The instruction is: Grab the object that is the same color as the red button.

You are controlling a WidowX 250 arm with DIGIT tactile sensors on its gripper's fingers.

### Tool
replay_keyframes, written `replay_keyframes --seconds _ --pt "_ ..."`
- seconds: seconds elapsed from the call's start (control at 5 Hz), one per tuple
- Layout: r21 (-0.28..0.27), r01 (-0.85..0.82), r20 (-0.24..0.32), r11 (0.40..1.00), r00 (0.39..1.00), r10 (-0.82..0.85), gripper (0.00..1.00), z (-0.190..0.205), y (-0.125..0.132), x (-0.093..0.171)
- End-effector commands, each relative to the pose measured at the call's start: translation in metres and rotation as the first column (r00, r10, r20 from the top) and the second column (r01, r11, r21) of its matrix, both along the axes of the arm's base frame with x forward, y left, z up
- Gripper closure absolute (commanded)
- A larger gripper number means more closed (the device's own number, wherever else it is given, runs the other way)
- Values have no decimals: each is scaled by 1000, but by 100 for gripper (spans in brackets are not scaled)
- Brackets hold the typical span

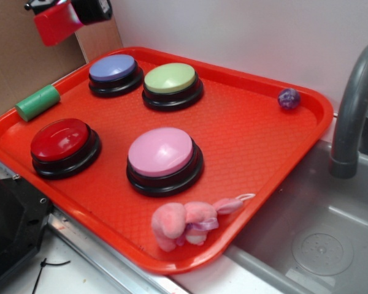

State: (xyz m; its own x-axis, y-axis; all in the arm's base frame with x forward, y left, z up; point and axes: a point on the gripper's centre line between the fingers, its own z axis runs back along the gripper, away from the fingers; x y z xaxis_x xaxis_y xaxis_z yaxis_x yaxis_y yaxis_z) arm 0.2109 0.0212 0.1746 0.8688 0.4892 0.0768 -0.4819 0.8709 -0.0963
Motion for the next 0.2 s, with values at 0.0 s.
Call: replay_keyframes --seconds 0.0 --pt "-2 79 -18 997 997 -79 100 16 16 -3"
